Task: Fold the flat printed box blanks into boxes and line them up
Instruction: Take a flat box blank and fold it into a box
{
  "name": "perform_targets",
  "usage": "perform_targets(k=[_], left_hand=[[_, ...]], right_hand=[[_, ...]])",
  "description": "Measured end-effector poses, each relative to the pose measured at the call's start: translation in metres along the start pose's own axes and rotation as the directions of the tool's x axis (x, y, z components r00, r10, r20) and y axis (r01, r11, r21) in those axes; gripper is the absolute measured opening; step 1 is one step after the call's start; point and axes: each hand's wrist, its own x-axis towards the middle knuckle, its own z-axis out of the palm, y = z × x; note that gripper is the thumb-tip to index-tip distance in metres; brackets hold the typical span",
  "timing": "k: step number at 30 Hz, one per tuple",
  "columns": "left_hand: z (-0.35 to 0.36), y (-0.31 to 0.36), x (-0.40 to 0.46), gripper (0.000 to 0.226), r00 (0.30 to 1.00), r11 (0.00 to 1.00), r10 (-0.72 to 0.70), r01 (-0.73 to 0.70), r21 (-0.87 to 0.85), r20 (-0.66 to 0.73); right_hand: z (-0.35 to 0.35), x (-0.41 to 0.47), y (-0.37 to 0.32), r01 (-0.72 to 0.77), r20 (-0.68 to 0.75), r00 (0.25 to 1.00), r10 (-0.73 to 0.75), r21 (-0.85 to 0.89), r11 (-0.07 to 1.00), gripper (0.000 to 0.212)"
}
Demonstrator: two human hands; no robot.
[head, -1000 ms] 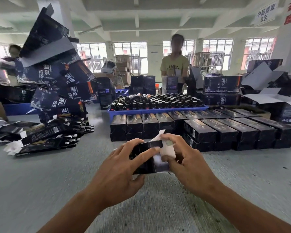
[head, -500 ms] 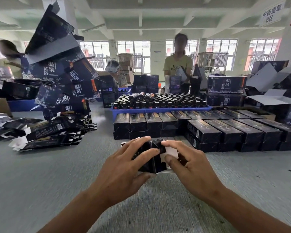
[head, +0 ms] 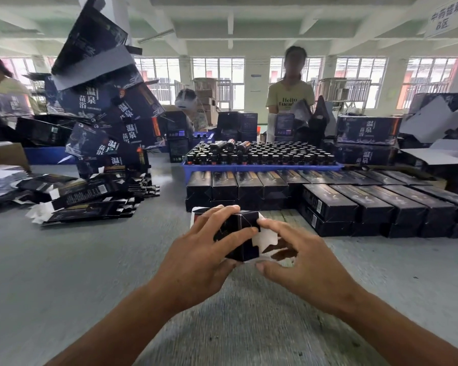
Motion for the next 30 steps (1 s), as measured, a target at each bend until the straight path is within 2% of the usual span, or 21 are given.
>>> perform_targets(k=[3,7,9,14,20,22,26,28,30], left_hand=[[0.001,0.000,0.001,0.057,1.000,1.000,-0.001,0.000,-0.026,-0.014],[0.000,0.000,0.000,0.058,1.000,0.999,-0.008,0.008,-0.043,-0.008],[0.000,0.000,-0.001,0.060,1.000,0.999,-0.009,0.009,-0.052,-0.003],[-0.002,0.005,0.001,0.057,1.000,0.997,0.013,-0.013,-0.071,-0.011],[-0.003,0.008,0.002,0.054,0.999,0.999,0.047,-0.047,0.010,0.008],[-0.002,0.008,0.003,0.052,0.999,0.998,0.046,-0.047,0.034,0.005],[-0.002,0.007,0.002,0.051,1.000,1.000,-0.002,0.002,-0.012,-0.026],[-0.001,0.006,0.001,0.051,0.999,1.000,-0.011,0.010,-0.027,-0.036],[0.000,0.006,0.000,0.055,0.999,0.999,-0.011,0.010,-0.032,-0.053]], right_hand=[[-0.004,0.000,-0.002,-0.016,-0.014,1.000,0.016,0.042,0.999,0.080],[-0.007,0.001,-0.002,-0.039,0.067,0.997,0.038,0.006,0.999,0.081],[-0.005,0.001,-0.001,-0.041,0.031,0.999,0.042,-0.014,0.999,0.073],[-0.001,0.000,0.000,-0.042,-0.116,0.992,0.050,0.070,0.997,0.053],[0.003,0.000,0.002,-0.015,-0.155,0.988,0.022,0.044,0.999,0.048],[0.003,0.000,0.002,-0.019,-0.145,0.989,0.024,0.034,0.999,0.053],[0.000,0.000,0.002,-0.039,-0.088,0.995,0.051,0.132,0.990,0.073],[-0.001,0.000,0.001,-0.067,-0.088,0.992,0.085,0.195,0.978,0.067],[-0.001,0.001,0.001,-0.078,-0.090,0.991,0.104,0.254,0.964,0.052]])
